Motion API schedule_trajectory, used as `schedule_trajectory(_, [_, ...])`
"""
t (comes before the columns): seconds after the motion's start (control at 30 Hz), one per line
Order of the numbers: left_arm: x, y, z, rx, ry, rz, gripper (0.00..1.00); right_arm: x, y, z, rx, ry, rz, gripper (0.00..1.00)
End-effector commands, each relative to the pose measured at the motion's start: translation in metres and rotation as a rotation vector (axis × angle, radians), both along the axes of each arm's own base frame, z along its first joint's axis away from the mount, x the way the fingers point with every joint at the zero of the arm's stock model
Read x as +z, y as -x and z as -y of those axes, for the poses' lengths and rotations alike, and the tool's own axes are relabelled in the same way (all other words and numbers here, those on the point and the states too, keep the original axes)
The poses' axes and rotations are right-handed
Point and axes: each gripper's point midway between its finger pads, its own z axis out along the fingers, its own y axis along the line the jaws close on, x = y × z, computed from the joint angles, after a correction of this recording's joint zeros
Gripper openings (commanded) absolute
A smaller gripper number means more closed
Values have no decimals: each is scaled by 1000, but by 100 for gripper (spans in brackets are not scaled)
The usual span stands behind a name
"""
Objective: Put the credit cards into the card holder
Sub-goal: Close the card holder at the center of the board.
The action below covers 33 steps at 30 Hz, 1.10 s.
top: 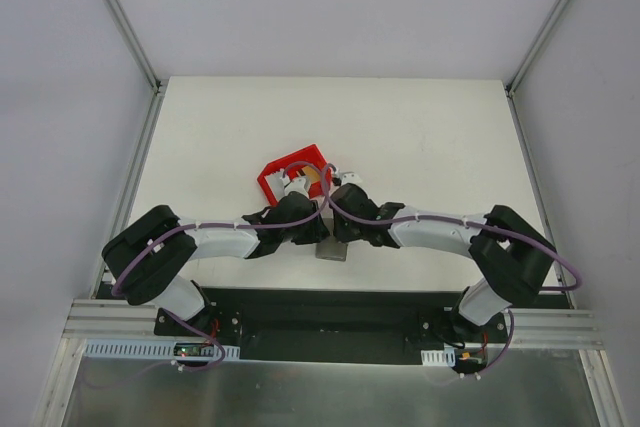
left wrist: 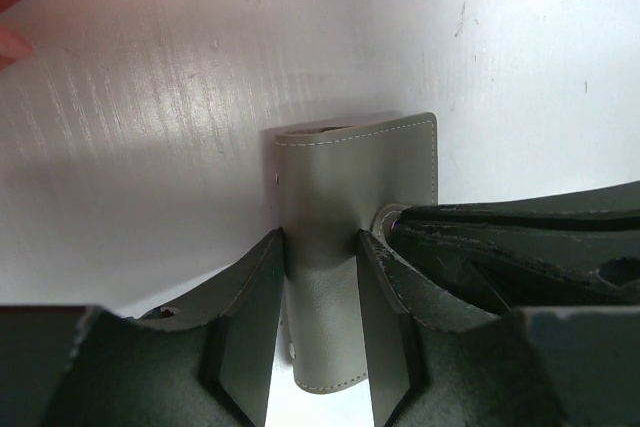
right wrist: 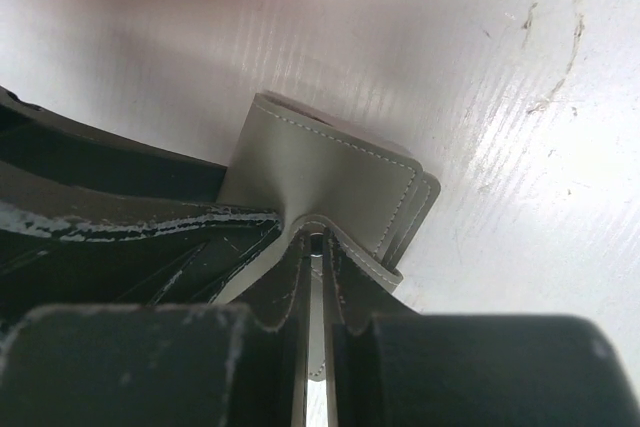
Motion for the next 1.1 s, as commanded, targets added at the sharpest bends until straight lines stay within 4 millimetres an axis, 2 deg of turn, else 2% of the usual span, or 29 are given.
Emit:
schedule_trajectory(0.0, [-34, 30, -30, -29, -138, -110, 34, -11, 26, 9, 63, 13, -167, 1])
schedule_trajectory(0.13, [-35, 29, -32, -23, -147, -107, 34, 2, 21, 2, 65, -42, -161, 0])
schedule_trajectory(0.37, [-36, 29, -33, -23, -149, -109, 35, -2, 26, 5, 60, -61, -163, 0])
schedule_trajectory(0.53, [-35, 30, -32, -25, -145, -109, 35, 10, 22, 7, 50, -87, -120, 0])
schedule_trajectory(0.8, [-35, 31, -32, -26, -144, -110, 34, -12, 25, 10, 37, -40, -162, 0])
schedule_trajectory(0.9, [-35, 31, -33, -26, -143, -111, 34, -1, 23, 9, 34, -71, -135, 0])
schedule_trajectory(1.07, [-33, 30, -33, -32, -144, -99, 34, 33, 15, 9, 26, -148, -62, 2])
